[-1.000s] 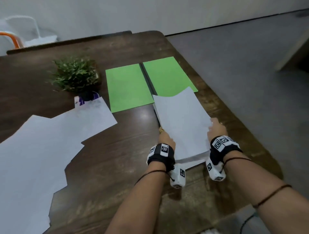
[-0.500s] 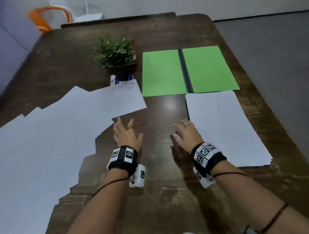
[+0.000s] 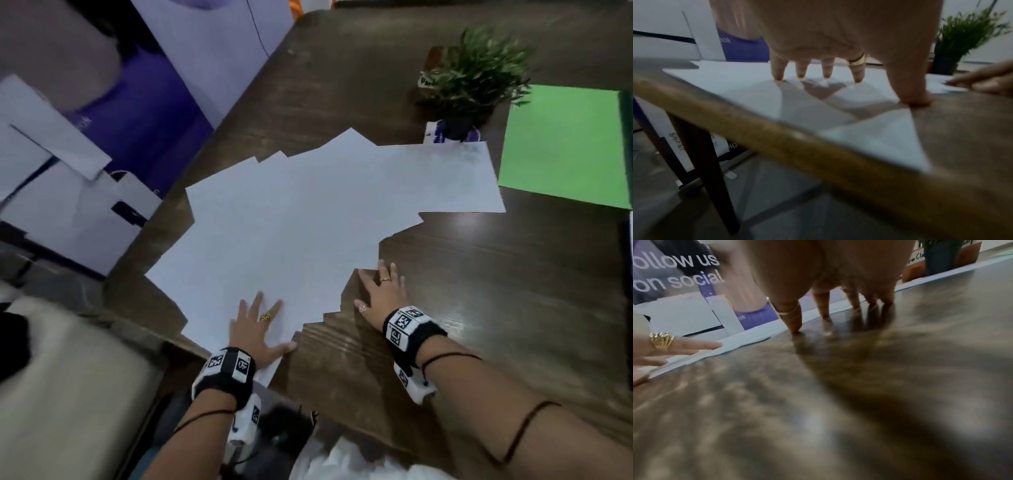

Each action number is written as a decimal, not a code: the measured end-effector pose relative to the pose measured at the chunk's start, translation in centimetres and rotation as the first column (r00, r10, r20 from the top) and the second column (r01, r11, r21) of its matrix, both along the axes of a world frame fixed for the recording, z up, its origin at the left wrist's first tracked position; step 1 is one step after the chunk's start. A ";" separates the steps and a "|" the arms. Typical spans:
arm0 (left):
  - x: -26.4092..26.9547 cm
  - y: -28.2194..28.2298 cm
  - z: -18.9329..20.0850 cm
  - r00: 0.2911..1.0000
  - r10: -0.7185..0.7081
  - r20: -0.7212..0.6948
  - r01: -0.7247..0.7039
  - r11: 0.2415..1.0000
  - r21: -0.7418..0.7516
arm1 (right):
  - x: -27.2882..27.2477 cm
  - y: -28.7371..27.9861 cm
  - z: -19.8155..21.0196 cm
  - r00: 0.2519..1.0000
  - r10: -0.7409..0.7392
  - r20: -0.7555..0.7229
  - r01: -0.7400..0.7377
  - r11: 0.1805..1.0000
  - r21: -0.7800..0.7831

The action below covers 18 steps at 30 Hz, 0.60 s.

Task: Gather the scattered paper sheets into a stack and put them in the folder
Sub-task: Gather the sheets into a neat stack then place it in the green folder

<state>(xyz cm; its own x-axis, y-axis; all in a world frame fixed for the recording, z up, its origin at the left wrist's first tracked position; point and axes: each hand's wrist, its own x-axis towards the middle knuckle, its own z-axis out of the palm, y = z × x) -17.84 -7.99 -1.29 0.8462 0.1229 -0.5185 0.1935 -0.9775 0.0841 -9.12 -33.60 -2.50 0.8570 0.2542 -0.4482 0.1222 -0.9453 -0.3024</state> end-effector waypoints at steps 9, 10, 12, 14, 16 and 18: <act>2.0 1.7 -0.7 0.993 -0.119 0.020 0.118 0.992 0.053 | 0.1 4.4 0.0 0.983 -0.184 -0.007 0.181 0.976 -0.118; 2.3 1.8 -0.7 0.992 -0.121 0.030 0.119 0.992 0.046 | 0.2 4.8 0.1 0.977 -0.211 -0.004 0.209 0.971 -0.115; 2.5 2.0 -0.7 0.991 -0.122 0.048 0.120 0.992 0.034 | 0.1 5.5 0.1 0.966 -0.257 -0.003 0.255 0.961 -0.110; 2.5 2.3 -1.1 0.988 -0.122 0.097 0.121 0.992 0.018 | -0.1 6.0 0.2 0.957 -0.290 -0.023 0.286 0.954 -0.093; 2.9 2.6 -1.7 0.979 -0.122 0.162 0.127 0.992 -0.021 | -0.1 6.4 0.3 0.945 -0.324 -0.052 0.322 0.946 -0.048; 3.3 2.8 -1.7 0.979 -0.087 0.187 0.108 0.988 -0.106 | -0.2 6.8 0.6 0.934 -0.350 -0.070 0.352 0.936 0.024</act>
<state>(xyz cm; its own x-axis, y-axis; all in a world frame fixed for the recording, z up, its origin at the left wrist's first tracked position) -14.54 -5.14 -3.03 0.9322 -0.0168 -0.3616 0.0688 -0.9725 0.2224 -9.29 -26.77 -1.91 0.8645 -0.0407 -0.5010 -0.2361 -0.9128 -0.3333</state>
